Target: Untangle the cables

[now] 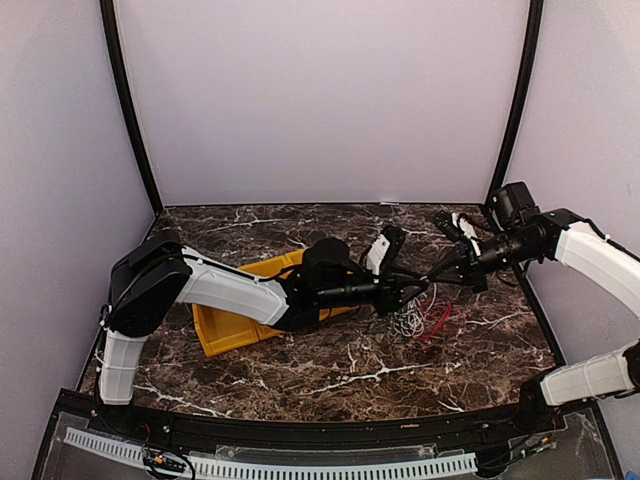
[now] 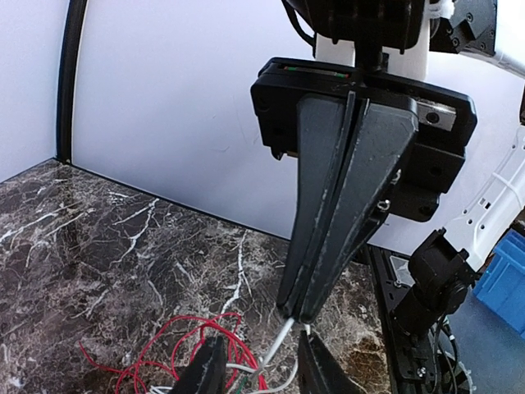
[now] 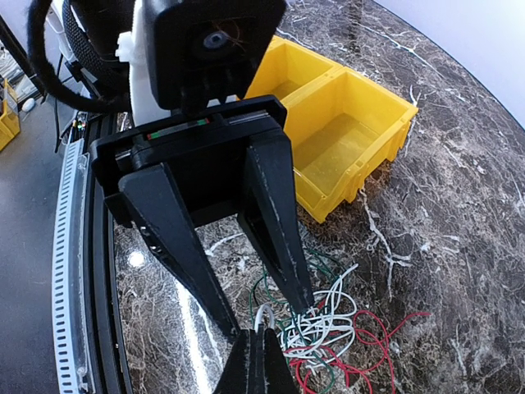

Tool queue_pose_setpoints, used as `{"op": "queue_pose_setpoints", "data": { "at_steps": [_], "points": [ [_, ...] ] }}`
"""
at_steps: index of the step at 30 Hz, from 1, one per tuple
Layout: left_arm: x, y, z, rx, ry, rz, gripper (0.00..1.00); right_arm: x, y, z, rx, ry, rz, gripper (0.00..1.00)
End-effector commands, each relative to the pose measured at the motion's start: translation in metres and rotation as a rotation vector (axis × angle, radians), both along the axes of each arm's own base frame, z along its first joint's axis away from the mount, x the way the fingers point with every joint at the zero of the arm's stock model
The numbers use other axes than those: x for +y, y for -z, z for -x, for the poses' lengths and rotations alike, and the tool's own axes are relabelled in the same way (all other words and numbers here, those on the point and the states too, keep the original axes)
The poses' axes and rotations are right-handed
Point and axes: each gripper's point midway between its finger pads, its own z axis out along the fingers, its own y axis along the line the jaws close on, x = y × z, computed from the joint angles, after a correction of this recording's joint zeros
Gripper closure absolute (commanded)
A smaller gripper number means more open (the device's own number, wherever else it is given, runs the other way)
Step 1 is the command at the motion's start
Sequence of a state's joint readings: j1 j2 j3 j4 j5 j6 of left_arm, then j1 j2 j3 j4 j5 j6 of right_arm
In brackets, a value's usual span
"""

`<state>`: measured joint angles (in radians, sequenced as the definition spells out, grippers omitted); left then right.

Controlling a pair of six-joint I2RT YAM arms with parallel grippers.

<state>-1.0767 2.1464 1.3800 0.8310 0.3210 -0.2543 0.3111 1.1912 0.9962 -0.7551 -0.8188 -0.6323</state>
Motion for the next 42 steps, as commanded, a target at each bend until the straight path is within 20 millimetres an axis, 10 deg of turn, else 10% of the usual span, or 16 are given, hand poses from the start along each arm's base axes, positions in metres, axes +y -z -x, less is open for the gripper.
{"op": "queue_pose_setpoints", "data": {
  "at_steps": [1, 5, 10, 14, 27, 31, 36, 42],
  "points": [
    [-0.006, -0.014, 0.001, -0.03, 0.011, 0.017, 0.75, 0.004, -0.01, 0.001, -0.039, -0.019, -0.031, 1.0],
    [-0.006, -0.013, 0.0, -0.024, 0.005, 0.012, 0.93, 0.004, -0.009, -0.005, -0.049, 0.002, -0.021, 0.99],
    [0.009, -0.013, -0.008, 0.03, -0.085, -0.019, 1.0, -0.016, -0.003, -0.056, -0.197, 0.275, 0.044, 0.5],
    [0.033, -0.011, -0.011, 0.066, -0.17, -0.033, 1.0, -0.007, 0.015, -0.043, -0.252, 0.179, -0.005, 0.24],
    [0.073, 0.027, -0.047, 0.184, -0.477, -0.136, 1.0, 0.042, 0.092, -0.05, -0.232, -0.006, 0.119, 0.13],
    [0.077, 0.024, -0.047, 0.186, -0.488, -0.13, 1.0, 0.055, 0.119, -0.06, -0.185, 0.028, 0.186, 0.25],
    [0.094, 0.008, -0.048, 0.207, -0.548, -0.1, 1.0, 0.05, 0.133, -0.08, -0.164, 0.123, 0.264, 0.68],
    [0.13, -0.032, -0.047, 0.194, -0.64, -0.025, 1.0, 0.044, 0.154, -0.078, -0.129, 0.129, 0.318, 0.81]
  ]
}}
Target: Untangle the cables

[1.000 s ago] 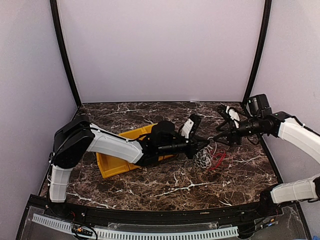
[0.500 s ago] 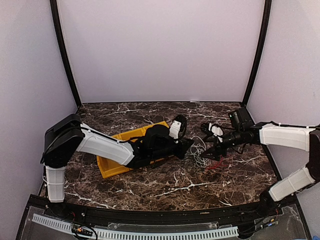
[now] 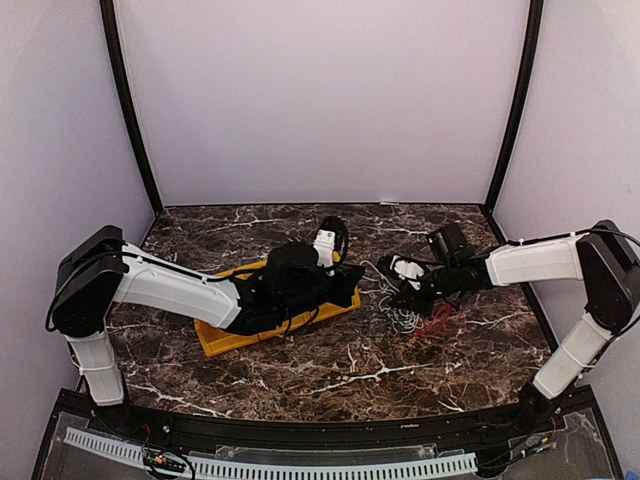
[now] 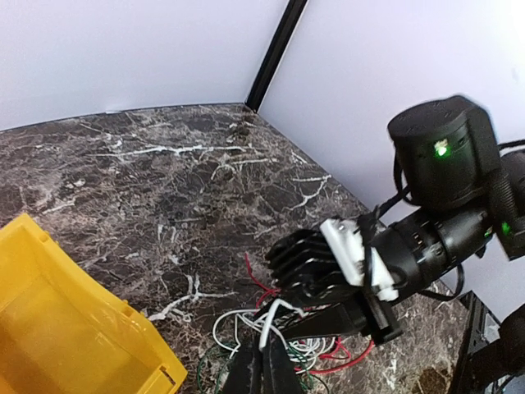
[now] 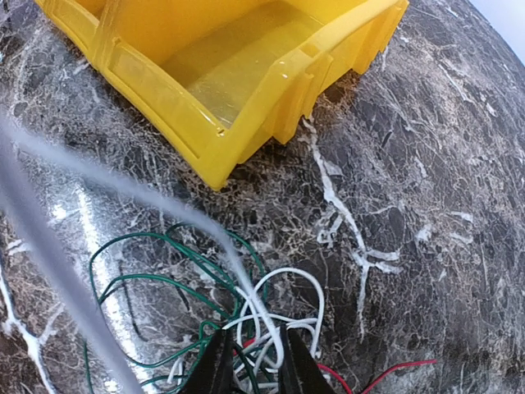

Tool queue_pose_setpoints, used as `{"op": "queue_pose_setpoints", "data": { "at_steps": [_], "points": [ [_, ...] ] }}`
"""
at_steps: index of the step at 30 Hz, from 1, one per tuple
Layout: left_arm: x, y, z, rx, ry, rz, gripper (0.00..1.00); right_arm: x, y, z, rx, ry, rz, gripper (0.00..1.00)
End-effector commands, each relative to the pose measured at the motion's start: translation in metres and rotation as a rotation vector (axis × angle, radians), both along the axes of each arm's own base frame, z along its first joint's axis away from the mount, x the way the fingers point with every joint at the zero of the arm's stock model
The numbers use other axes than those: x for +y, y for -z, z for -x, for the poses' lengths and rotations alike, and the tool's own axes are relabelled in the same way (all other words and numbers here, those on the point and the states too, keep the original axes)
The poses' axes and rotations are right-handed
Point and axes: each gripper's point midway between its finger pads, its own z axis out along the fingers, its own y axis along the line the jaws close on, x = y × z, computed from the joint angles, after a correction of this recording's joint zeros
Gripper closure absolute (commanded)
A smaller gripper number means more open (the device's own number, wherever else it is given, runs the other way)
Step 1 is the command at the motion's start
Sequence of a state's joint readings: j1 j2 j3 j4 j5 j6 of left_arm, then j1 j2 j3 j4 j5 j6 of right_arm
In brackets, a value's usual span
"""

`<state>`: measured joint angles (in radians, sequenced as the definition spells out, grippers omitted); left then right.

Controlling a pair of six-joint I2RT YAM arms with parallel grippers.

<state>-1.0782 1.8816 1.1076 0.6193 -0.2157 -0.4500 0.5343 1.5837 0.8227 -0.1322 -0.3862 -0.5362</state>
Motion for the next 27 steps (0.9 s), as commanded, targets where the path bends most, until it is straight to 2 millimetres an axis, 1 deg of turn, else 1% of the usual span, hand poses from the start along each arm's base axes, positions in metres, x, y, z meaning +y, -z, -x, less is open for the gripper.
{"op": "queue_pose_setpoints", "data": {
  "at_steps": [1, 2, 3, 5, 6, 7, 8, 9, 10, 11, 12, 13, 14, 15, 16, 17, 18, 19, 20, 21, 22, 24, 27],
  "points": [
    [0.036, -0.058, 0.0, -0.062, -0.11, 0.09, 1.0, -0.003, 0.012, -0.01, 0.003, 0.036, 0.048, 0.82],
    [0.043, -0.075, 0.003, -0.082, -0.117, 0.113, 1.0, -0.004, 0.016, -0.009, 0.015, 0.037, 0.06, 0.82],
    [0.05, -0.079, 0.002, -0.097, -0.135, 0.106, 1.0, -0.006, 0.021, -0.009, 0.025, 0.04, 0.072, 0.82],
    [0.07, -0.112, 0.006, -0.146, -0.166, 0.135, 1.0, -0.008, 0.027, -0.01, 0.041, 0.046, 0.093, 0.8],
    [0.076, -0.117, 0.007, -0.158, -0.177, 0.13, 1.0, -0.009, 0.029, -0.01, 0.047, 0.05, 0.102, 0.79],
    [0.087, -0.134, 0.009, -0.191, -0.201, 0.137, 1.0, -0.01, 0.031, -0.011, 0.053, 0.054, 0.107, 0.79],
    [0.094, -0.139, 0.01, -0.205, -0.215, 0.127, 1.0, -0.011, 0.031, -0.011, 0.056, 0.056, 0.109, 0.8],
    [0.107, -0.157, 0.012, -0.244, -0.241, 0.125, 1.0, -0.012, 0.031, -0.012, 0.057, 0.059, 0.109, 0.8],
    [0.117, -0.166, 0.011, -0.264, -0.273, 0.118, 1.0, -0.014, 0.031, -0.013, 0.057, 0.065, 0.11, 0.81],
    [0.13, -0.186, 0.015, -0.307, -0.291, 0.115, 1.0, -0.016, 0.03, -0.014, 0.058, 0.07, 0.109, 0.82],
    [0.141, -0.198, 0.015, -0.332, -0.329, 0.11, 1.0, -0.018, 0.03, -0.015, 0.059, 0.077, 0.107, 0.84],
    [0.156, -0.22, 0.019, -0.38, -0.352, 0.107, 1.0, -0.019, 0.03, -0.016, 0.063, 0.08, 0.105, 0.86],
    [0.168, -0.232, 0.02, -0.404, -0.39, 0.101, 1.0, -0.021, 0.03, -0.016, 0.07, 0.083, 0.102, 0.87],
    [0.184, -0.256, 0.026, -0.455, -0.41, 0.096, 1.0, -0.024, 0.031, -0.017, 0.076, 0.089, 0.103, 0.87],
    [0.193, -0.268, 0.028, -0.476, -0.43, 0.092, 1.0, -0.025, 0.032, -0.017, 0.084, 0.092, 0.107, 0.87],
    [0.208, -0.293, 0.034, -0.523, -0.445, 0.083, 1.0, -0.027, 0.033, -0.018, 0.092, 0.096, 0.109, 0.88],
    [0.217, -0.304, 0.036, -0.552, -0.465, 0.058, 1.0, -0.029, 0.034, -0.019, 0.097, 0.1, 0.109, 0.88],
    [0.231, -0.328, 0.043, -0.573, -0.484, 0.083, 1.0, -0.03, 0.035, -0.019, 0.104, 0.101, 0.108, 0.87],
    [0.239, -0.338, 0.045, -0.596, -0.503, 0.065, 1.0, -0.031, 0.035, -0.019, 0.109, 0.104, 0.108, 0.87],
    [0.251, -0.356, 0.05, -0.613, -0.521, 0.082, 1.0, -0.032, 0.035, -0.019, 0.108, 0.106, 0.108, 0.87],
    [0.261, -0.369, 0.053, -0.633, -0.544, 0.08, 1.0, -0.033, 0.034, -0.02, 0.107, 0.11, 0.105, 0.88],
    [0.271, -0.377, 0.055, -0.639, -0.568, 0.062, 1.0, -0.033, 0.033, -0.021, 0.108, 0.113, 0.103, 0.88],
    [0.275, -0.368, 0.054, -0.62, -0.578, 0.021, 1.0, -0.035, 0.032, -0.023, 0.104, 0.119, 0.103, 0.88]
  ]
}}
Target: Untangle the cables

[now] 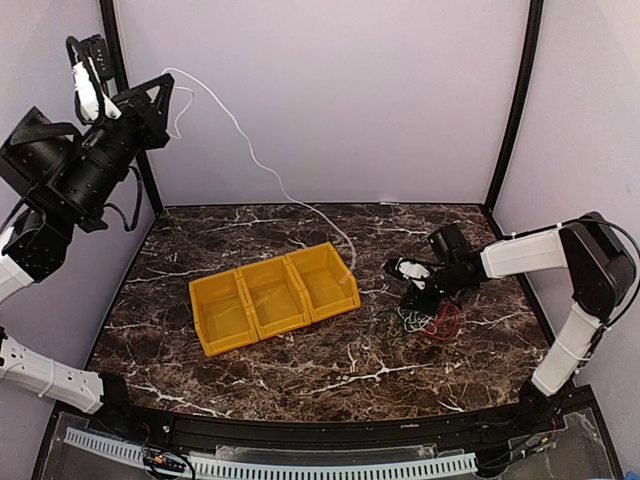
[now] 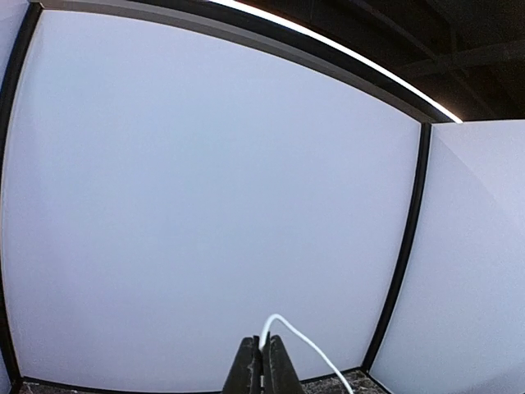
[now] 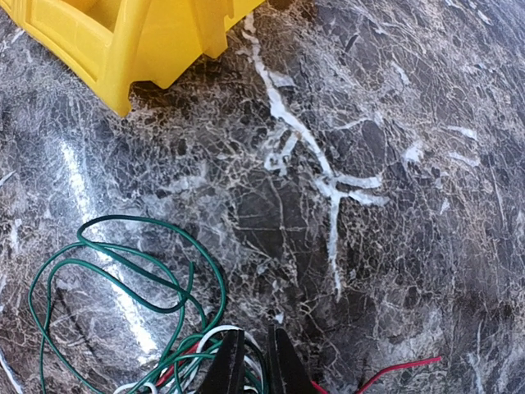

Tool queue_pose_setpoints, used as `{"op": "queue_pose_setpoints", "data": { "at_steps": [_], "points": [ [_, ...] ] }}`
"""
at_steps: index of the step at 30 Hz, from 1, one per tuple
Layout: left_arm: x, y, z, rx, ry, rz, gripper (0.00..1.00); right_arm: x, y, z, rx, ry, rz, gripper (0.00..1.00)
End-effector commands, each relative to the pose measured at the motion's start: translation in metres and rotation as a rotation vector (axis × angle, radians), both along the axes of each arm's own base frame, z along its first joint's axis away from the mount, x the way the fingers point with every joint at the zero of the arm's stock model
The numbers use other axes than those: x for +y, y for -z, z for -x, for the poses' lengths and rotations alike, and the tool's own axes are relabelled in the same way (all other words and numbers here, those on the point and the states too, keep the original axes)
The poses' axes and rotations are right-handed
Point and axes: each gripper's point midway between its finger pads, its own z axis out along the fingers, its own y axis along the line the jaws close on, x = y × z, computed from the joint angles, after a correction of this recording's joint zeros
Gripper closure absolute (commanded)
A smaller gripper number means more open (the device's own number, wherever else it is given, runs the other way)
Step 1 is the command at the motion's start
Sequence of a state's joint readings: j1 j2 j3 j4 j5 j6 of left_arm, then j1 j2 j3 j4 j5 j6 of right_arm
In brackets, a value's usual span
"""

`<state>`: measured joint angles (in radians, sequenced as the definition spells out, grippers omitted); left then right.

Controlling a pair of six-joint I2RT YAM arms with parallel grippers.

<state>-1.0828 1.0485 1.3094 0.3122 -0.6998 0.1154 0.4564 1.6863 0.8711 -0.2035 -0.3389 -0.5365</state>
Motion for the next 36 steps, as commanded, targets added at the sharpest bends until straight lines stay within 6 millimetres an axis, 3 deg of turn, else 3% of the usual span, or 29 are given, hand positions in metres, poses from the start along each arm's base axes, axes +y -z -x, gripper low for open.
{"op": "queue_pose_setpoints", "data": {
  "at_steps": [1, 9, 13, 20, 24, 25, 27, 29, 32, 33, 34, 35, 36],
  "points": [
    [0.014, 0.02, -0.006, 0.054, -0.108, -0.124, 1.0, -0.004, 0.0, -0.003, 0.015, 0.018, 0.009, 0.87],
    [0.011, 0.061, -0.011, 0.142, -0.107, -0.16, 1.0, -0.006, -0.003, -0.006, 0.013, 0.031, 0.005, 0.72],
    [0.022, 0.068, -0.014, 0.185, -0.173, -0.188, 1.0, -0.001, -0.024, -0.002, -0.01, -0.009, -0.036, 0.57],
    [0.062, 0.077, -0.012, 0.263, -0.335, -0.162, 1.0, 0.004, -0.103, 0.02, -0.093, -0.122, -0.14, 0.25],
    [0.057, 0.086, -0.023, 0.314, -0.31, -0.24, 1.0, 0.0, -0.149, 0.026, -0.168, -0.129, -0.158, 0.19],
    [0.058, 0.098, -0.032, 0.354, -0.304, -0.294, 1.0, 0.001, -0.16, 0.027, -0.185, -0.127, -0.176, 0.18],
    [0.054, 0.112, -0.048, 0.428, -0.267, -0.33, 1.0, 0.004, -0.182, 0.032, -0.216, -0.124, -0.234, 0.06],
    [0.047, 0.119, -0.061, 0.467, -0.228, -0.337, 1.0, 0.007, -0.197, 0.04, -0.239, -0.134, -0.302, 0.01],
    [0.03, 0.127, -0.075, 0.498, -0.196, -0.379, 1.0, 0.008, -0.201, 0.049, -0.278, -0.137, -0.364, 0.01],
    [0.028, 0.119, -0.077, 0.493, -0.187, -0.372, 1.0, 0.008, -0.196, 0.05, -0.279, -0.133, -0.375, 0.01],
    [0.022, 0.125, -0.081, 0.514, -0.186, -0.4, 1.0, 0.007, -0.192, 0.053, -0.284, -0.131, -0.389, 0.01],
    [0.022, 0.114, -0.082, 0.503, -0.185, -0.388, 1.0, 0.006, -0.185, 0.056, -0.273, -0.129, -0.402, 0.01],
    [0.019, 0.119, -0.086, 0.519, -0.188, -0.411, 1.0, 0.007, -0.178, 0.059, -0.265, -0.137, -0.414, 0.01]
  ]
}}
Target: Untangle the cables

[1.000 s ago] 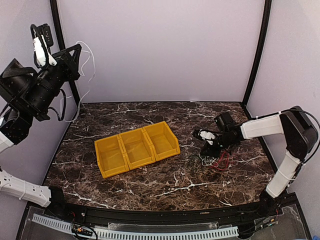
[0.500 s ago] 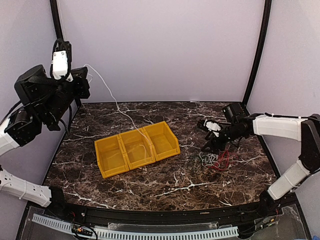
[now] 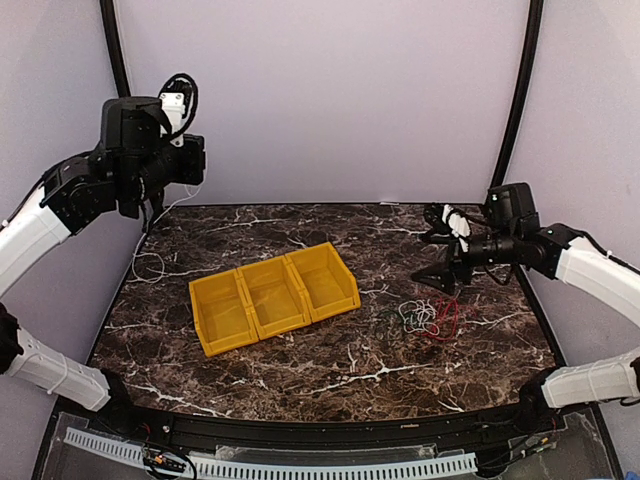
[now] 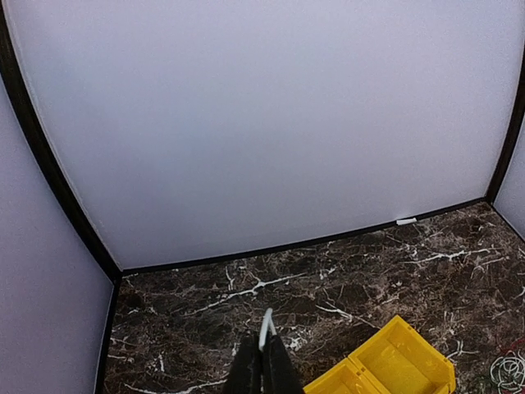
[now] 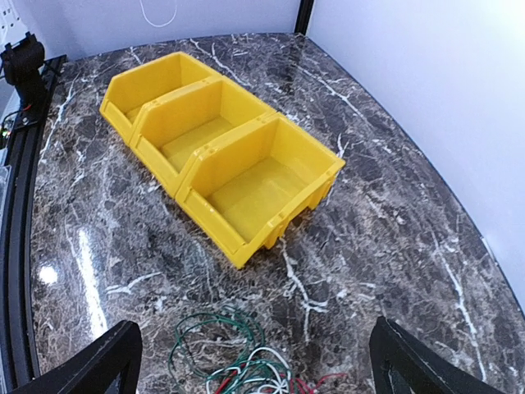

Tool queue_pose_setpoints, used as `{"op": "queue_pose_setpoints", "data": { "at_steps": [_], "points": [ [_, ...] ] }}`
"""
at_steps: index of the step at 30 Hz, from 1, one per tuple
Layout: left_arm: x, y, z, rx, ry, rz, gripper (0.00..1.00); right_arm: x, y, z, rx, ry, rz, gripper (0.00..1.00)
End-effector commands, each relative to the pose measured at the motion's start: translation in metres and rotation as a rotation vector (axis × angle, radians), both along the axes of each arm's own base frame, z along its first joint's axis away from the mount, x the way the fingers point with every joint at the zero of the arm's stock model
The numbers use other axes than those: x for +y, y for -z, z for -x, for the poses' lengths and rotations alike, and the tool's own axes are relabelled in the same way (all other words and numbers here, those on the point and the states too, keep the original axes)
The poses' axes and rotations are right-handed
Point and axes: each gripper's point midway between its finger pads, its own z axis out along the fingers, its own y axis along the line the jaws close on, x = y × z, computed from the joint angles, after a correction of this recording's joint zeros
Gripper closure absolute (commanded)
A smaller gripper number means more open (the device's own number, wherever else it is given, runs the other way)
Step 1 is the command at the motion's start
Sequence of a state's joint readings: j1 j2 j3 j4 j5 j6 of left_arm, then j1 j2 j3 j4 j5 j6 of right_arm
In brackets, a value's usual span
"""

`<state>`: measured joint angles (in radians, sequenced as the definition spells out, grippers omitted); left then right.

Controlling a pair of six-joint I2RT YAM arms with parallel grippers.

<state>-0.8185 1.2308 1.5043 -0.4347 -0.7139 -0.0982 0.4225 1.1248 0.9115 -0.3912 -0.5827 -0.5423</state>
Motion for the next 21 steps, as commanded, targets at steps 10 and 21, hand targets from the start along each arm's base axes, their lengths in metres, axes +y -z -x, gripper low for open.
{"op": "queue_pose_setpoints", "data": {
  "at_steps": [10, 21],
  "points": [
    [-0.001, 0.023, -0.009, 0.246, 0.071, -0.019, 1.0, -0.007, 0.046, 0.001, 0.022, 0.031, 0.0, 0.01],
    [0.0, 0.017, 0.019, 0.354, 0.143, 0.037, 1.0, -0.004, 0.06, 0.002, 0.084, 0.009, 0.012, 0.02]
  ]
}}
